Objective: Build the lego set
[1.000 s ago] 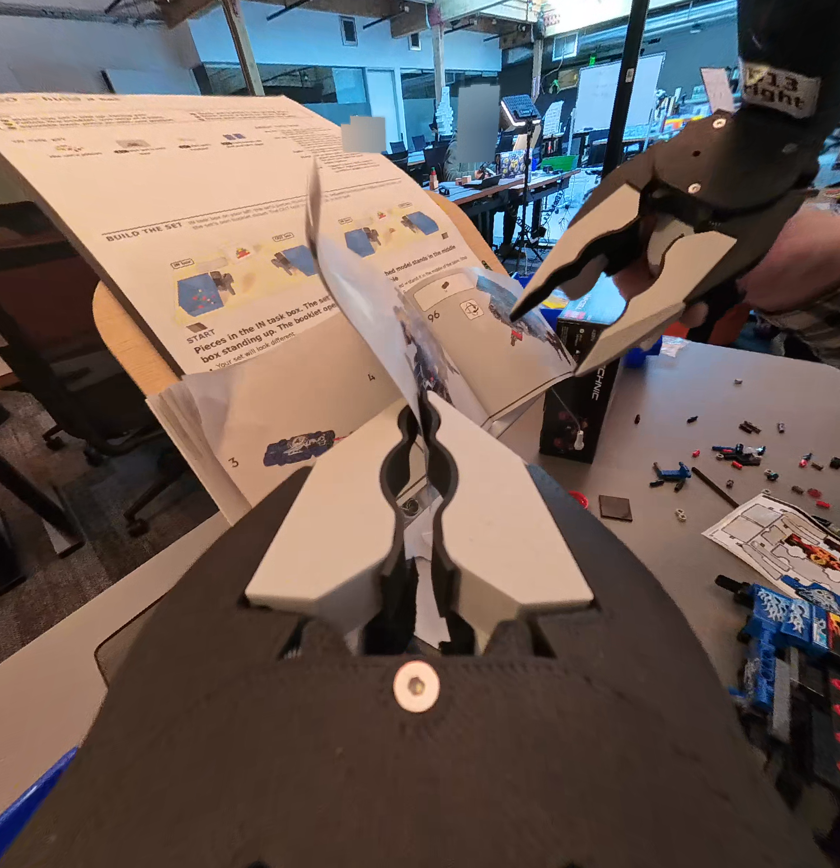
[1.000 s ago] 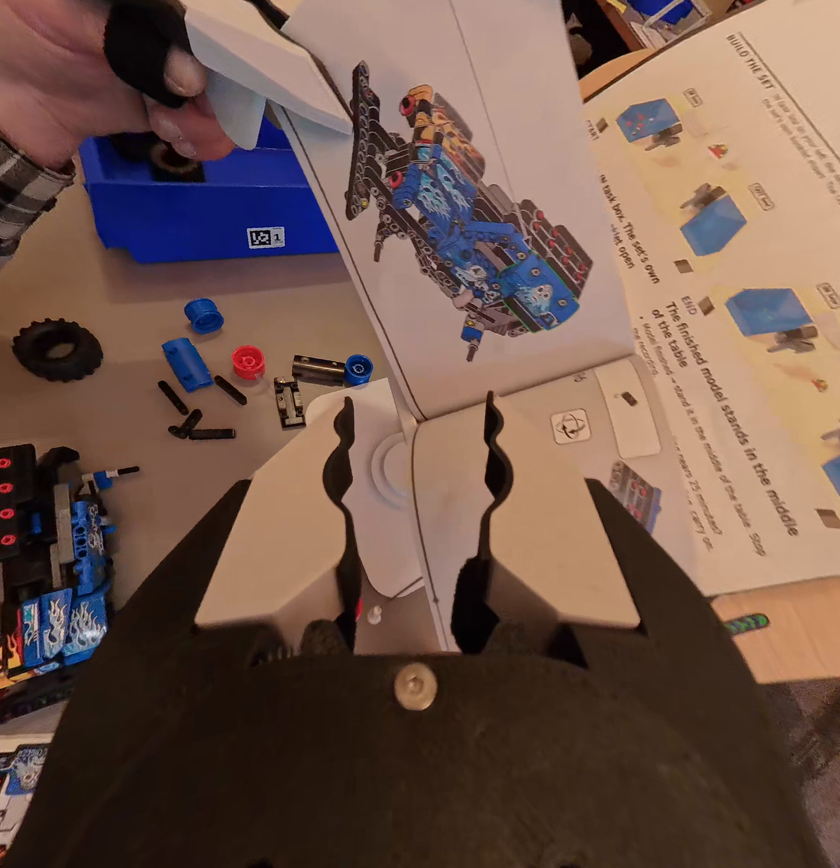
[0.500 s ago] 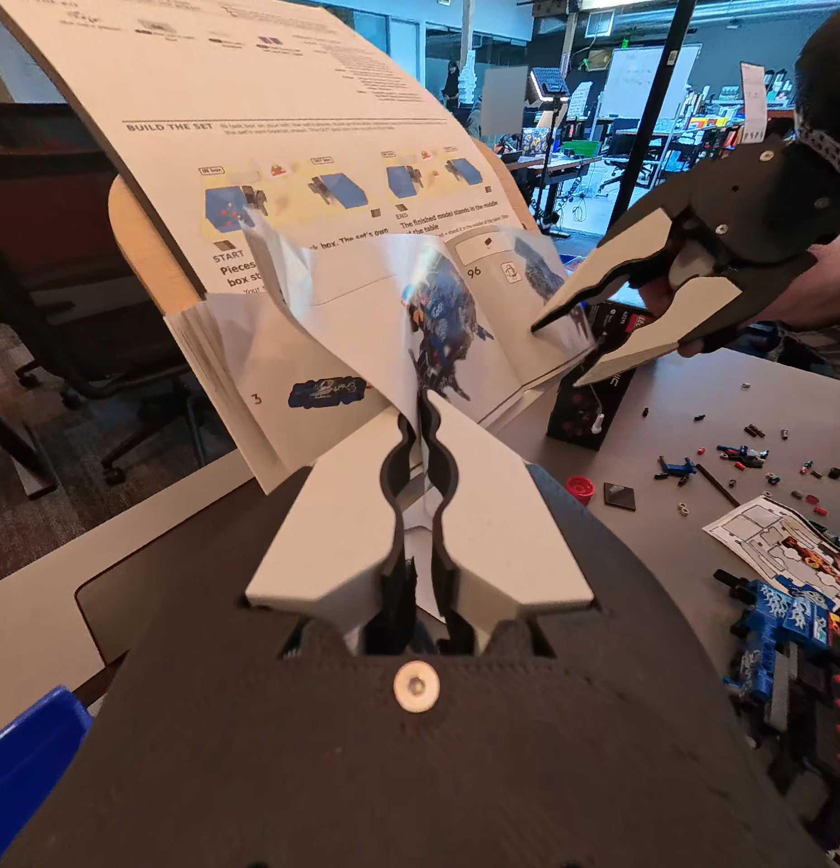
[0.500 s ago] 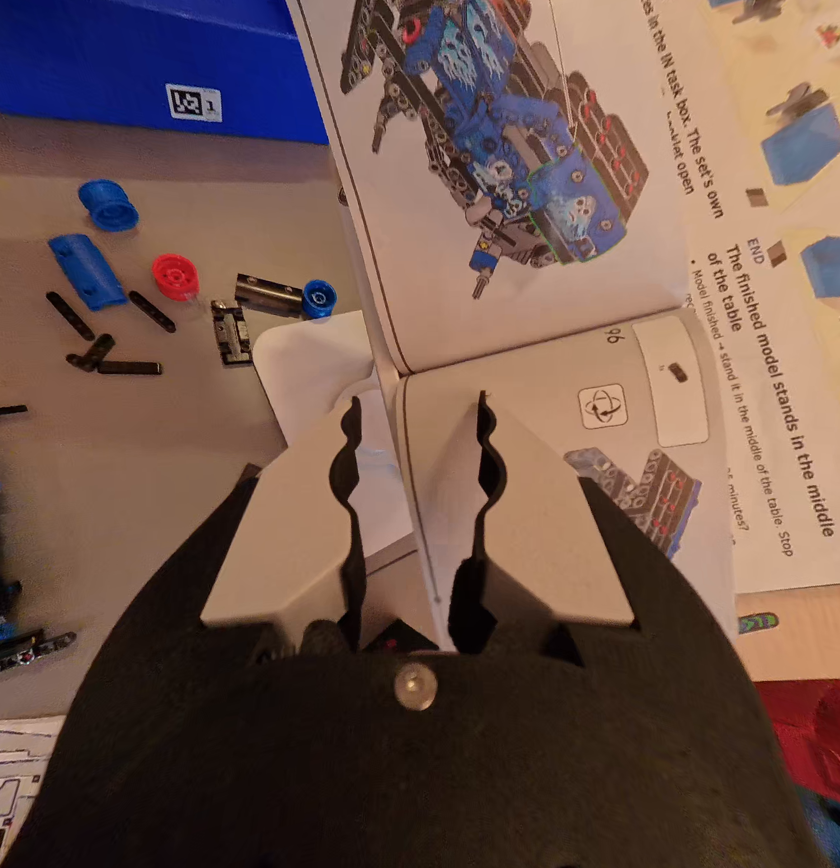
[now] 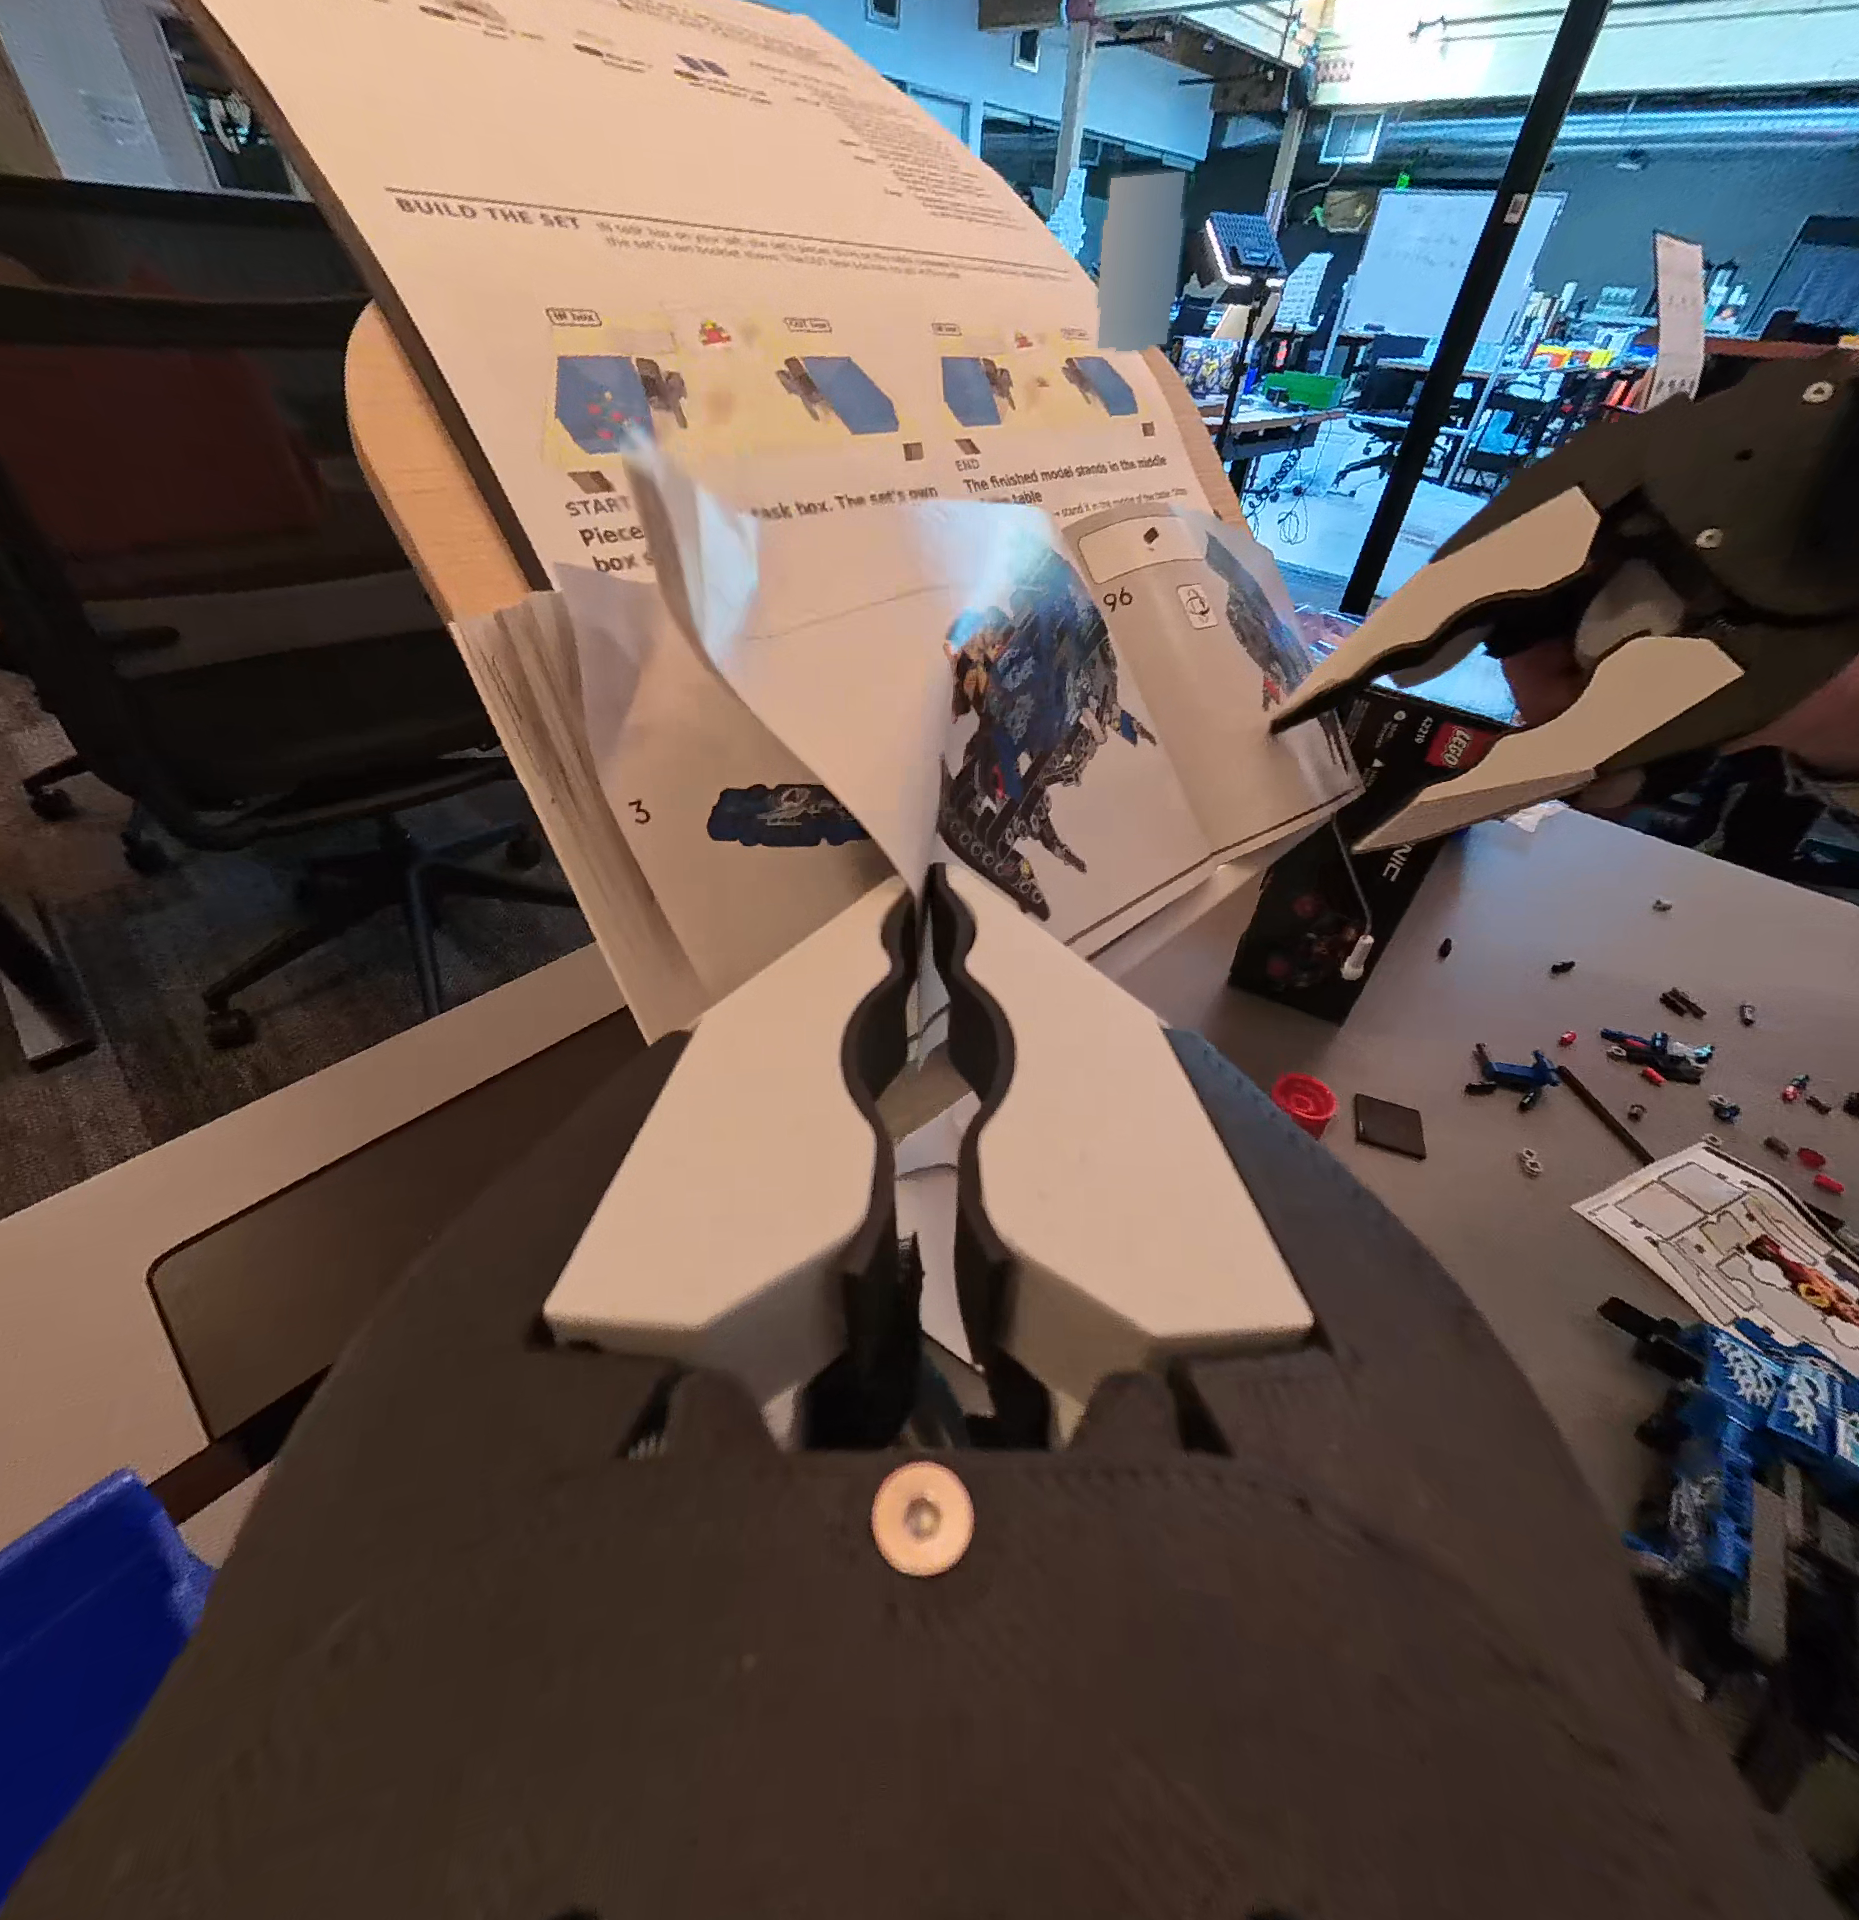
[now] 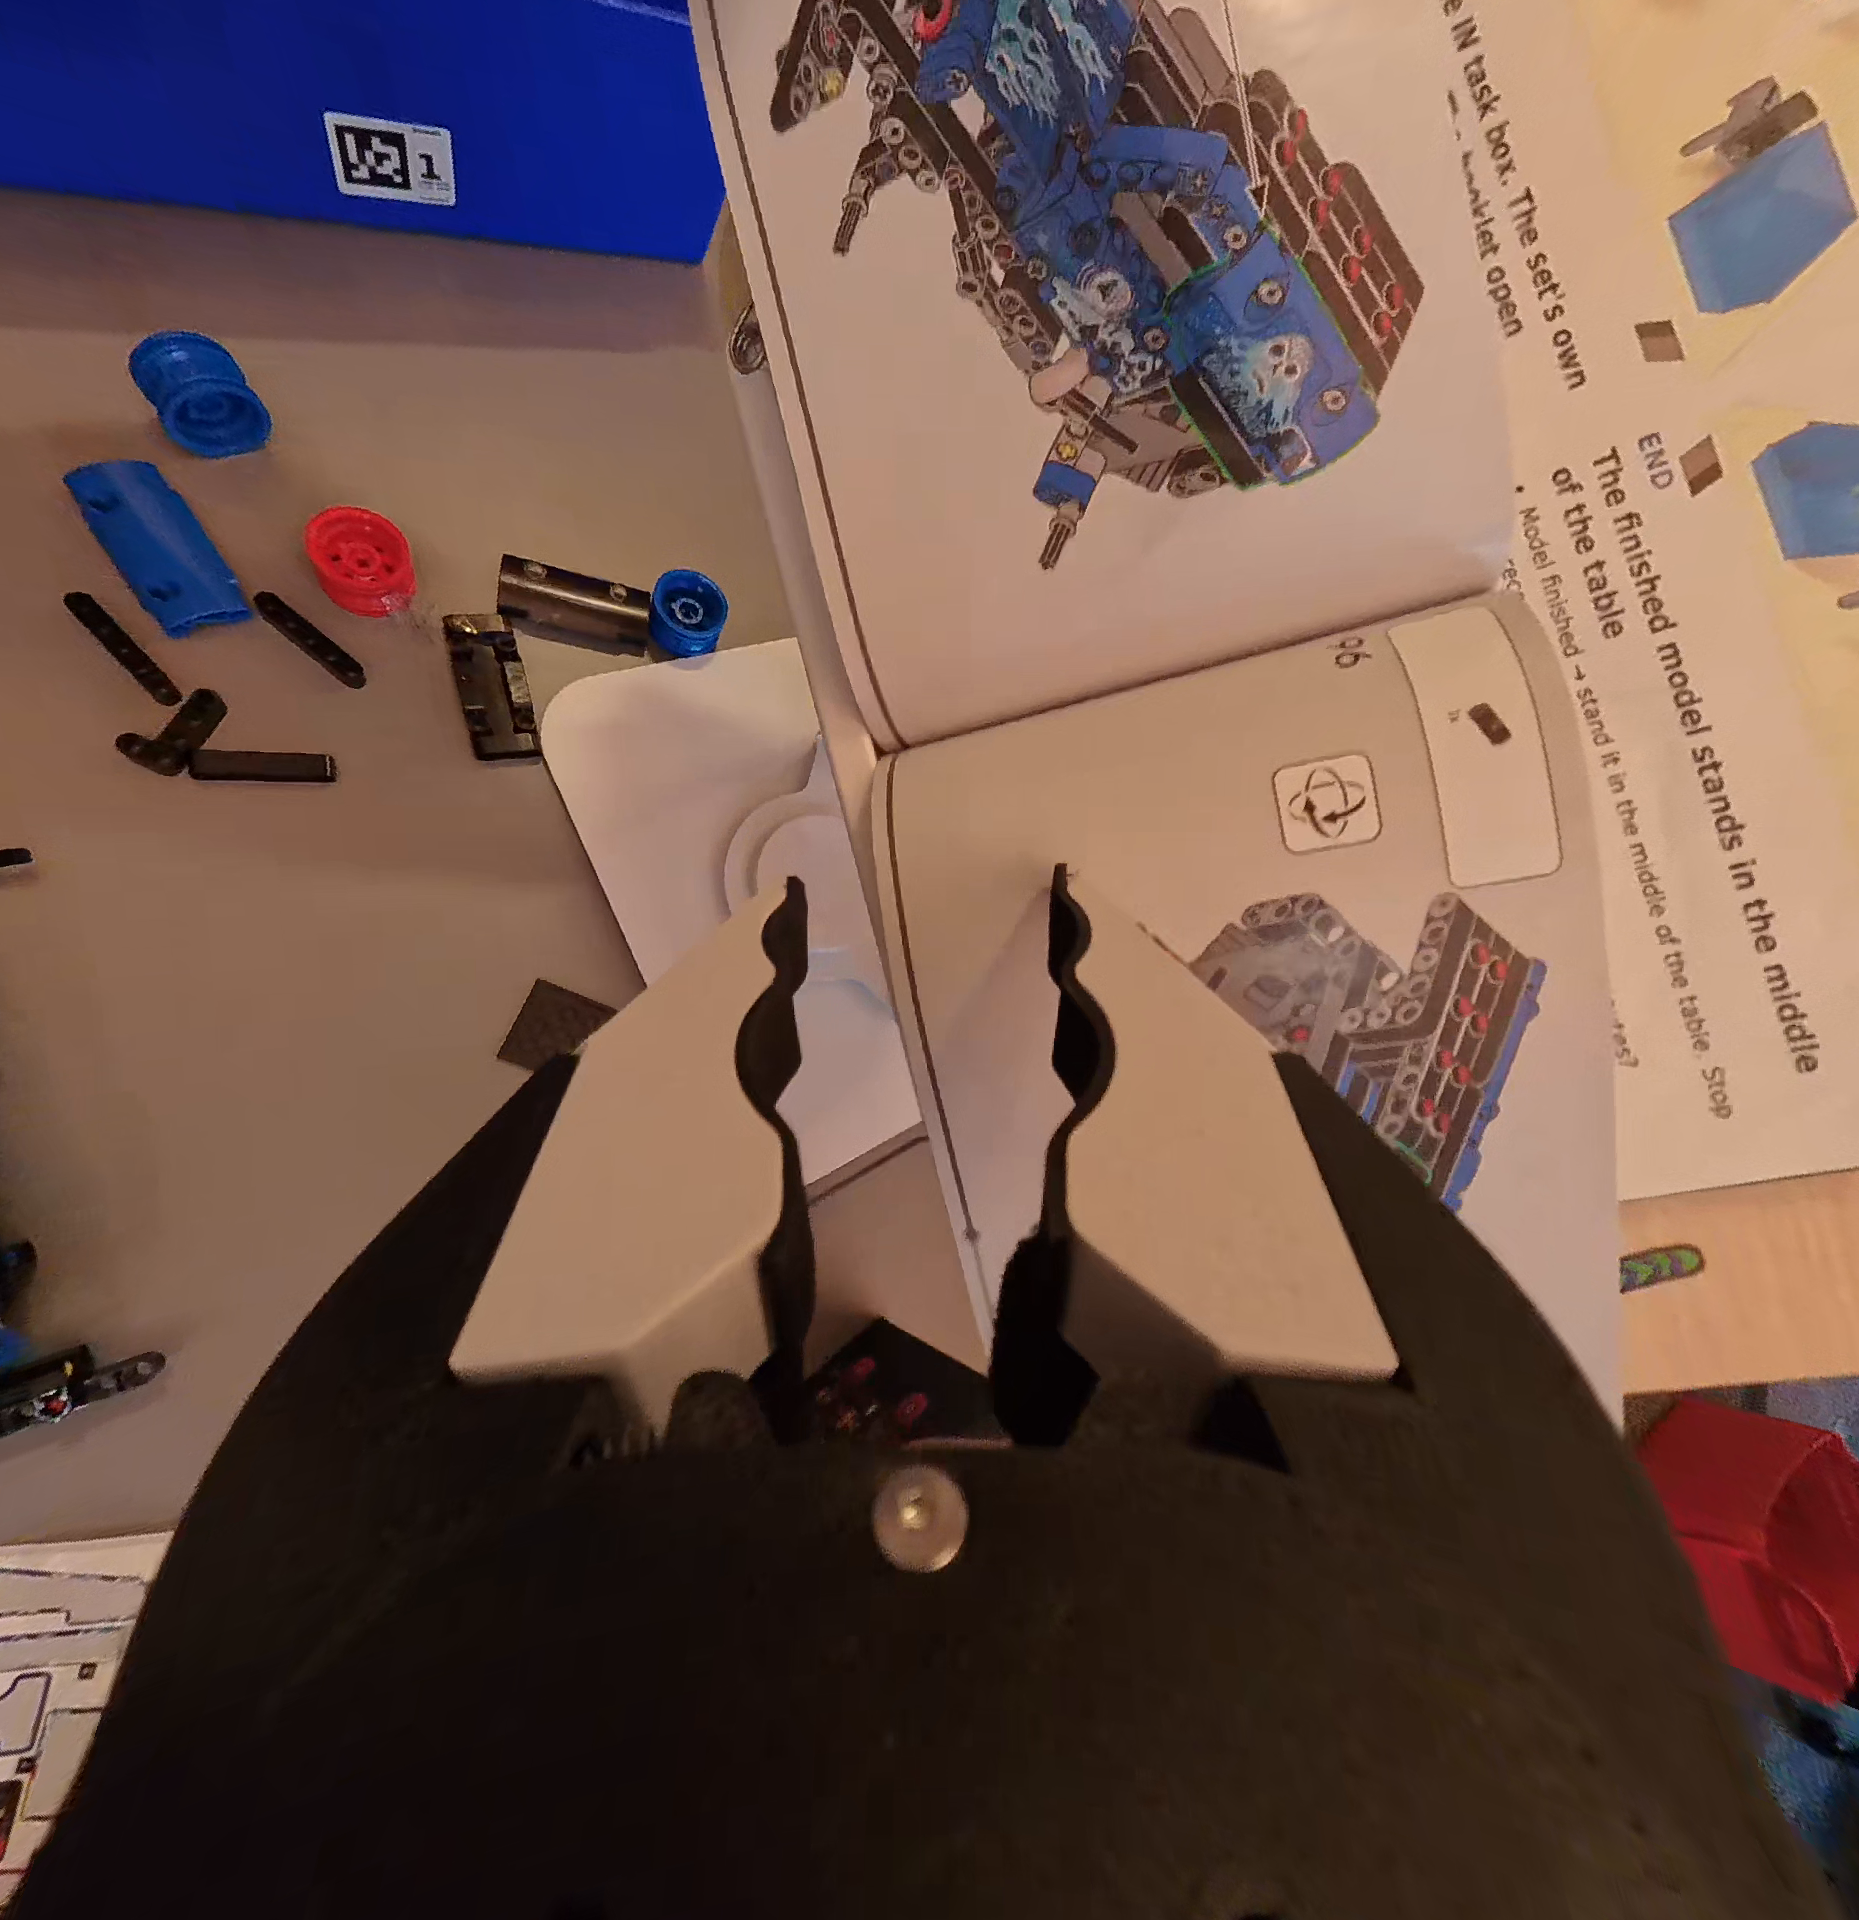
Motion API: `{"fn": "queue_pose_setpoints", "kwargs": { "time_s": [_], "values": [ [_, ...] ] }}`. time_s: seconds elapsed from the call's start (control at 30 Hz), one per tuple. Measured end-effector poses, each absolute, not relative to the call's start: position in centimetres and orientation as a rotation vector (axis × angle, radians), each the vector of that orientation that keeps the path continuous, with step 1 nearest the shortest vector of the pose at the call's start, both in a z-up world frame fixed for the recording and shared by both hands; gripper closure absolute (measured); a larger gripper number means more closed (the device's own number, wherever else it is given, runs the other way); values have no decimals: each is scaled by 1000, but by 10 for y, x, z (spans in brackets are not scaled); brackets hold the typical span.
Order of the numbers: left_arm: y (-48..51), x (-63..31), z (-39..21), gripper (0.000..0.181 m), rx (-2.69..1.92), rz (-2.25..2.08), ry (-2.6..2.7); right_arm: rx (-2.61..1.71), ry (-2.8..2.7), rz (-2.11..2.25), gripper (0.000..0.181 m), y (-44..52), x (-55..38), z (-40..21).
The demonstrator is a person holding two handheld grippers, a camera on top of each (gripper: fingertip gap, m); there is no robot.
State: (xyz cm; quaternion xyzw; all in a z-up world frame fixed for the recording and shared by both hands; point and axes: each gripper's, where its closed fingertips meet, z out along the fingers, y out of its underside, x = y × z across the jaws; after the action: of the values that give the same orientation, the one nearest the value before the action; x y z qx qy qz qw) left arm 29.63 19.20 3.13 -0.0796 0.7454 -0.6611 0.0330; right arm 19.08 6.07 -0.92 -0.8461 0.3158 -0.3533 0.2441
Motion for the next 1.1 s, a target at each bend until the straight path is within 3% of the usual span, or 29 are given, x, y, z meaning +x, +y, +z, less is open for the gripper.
{"fn": "queue_pose_setpoints", "kwargs": {
  "time_s": [0.4,0.9,1.1],
  "values": [
    [192,298,28,181,-248,-2018,2300,-2258,984,-1031,131,25,165,-8],
    [195,314,18,163,-340,-1932,2294,-2200,1035,-1072,128,8,139,-5],
    [196,315,18,175,-329,-1926,2281,-2176,1034,-1080,127,8,123,-2]
  ]
}}
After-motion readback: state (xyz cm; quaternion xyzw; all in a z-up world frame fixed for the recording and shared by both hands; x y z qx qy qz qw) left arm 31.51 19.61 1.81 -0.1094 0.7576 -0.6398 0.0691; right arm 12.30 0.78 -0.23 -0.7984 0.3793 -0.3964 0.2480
